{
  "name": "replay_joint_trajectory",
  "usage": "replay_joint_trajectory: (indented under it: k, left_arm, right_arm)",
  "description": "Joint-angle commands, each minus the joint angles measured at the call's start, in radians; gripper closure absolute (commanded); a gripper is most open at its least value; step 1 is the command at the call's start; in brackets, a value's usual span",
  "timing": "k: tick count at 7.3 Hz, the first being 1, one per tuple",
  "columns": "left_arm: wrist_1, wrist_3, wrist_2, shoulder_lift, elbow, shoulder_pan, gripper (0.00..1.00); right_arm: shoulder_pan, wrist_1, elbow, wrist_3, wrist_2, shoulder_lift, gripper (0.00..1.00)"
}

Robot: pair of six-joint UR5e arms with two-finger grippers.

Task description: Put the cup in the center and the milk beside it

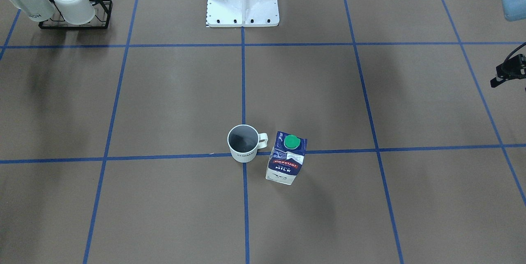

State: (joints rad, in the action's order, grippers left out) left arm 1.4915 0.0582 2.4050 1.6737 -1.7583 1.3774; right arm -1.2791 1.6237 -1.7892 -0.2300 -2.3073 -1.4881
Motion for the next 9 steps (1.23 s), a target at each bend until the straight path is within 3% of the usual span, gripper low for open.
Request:
replay_joint_trajectory:
  k: [1,3,5,9]
  left_arm:
    - [0.001,-0.003,-0.004,-0.002,-0.003,-0.001,0.02]
    - [0.001,-0.003,-0.01,0.011,0.023,-0.001,0.02]
    - [0.009,0.0,-0.152,0.009,0.026,-0.001,0.02]
    - [0.009,0.002,-0.145,0.014,0.028,-0.001,0.02]
  right_arm:
    - [-0.002,0.001,0.01,0.001,0.003,-0.006,0.0]
    - [-0.002,-0.001,0.016,0.0,0.002,-0.006,0.0]
    - [-0.003,-0.002,0.016,-0.009,0.002,-0.009,0.0]
    - [-0.008,-0.002,0.008,-0.014,0.003,-0.006,0.0]
